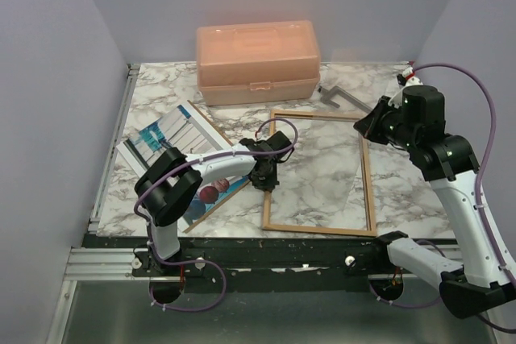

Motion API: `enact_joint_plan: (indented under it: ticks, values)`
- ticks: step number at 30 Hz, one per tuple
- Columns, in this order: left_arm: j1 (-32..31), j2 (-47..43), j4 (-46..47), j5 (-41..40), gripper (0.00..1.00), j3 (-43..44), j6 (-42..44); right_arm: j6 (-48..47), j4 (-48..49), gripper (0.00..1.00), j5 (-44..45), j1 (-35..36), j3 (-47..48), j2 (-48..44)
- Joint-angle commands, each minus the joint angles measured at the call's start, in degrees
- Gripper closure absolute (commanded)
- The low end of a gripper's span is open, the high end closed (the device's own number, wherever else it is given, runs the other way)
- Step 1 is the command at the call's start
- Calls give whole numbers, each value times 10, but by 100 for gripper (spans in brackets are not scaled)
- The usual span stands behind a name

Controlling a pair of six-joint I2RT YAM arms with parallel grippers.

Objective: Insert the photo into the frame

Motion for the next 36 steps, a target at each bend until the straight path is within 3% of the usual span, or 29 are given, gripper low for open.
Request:
enact_joint_plan:
  ticks: [1, 17, 18, 23, 25, 36]
  values:
    - [1, -26, -28, -25, 100, -39, -22, -6, 33, 99, -25, 0, -12, 4]
    - [17, -100, -33, -36, 100, -119, -37, -7, 58, 99, -99, 0, -36, 33]
    - [17, -101, -31, -36, 97, -118, -35, -6, 58, 99, -103, 0, -36, 35]
    - [18, -120, -15, -26, 57, -115, -18, -13, 54, 99, -117, 0, -34, 45]
    - [18, -134, -13, -28, 50, -112, -10, -15, 50, 99, -122, 0, -30, 48]
    - [52, -234, 42, 11, 48, -152, 20, -19, 37, 99, -162, 0, -5, 69]
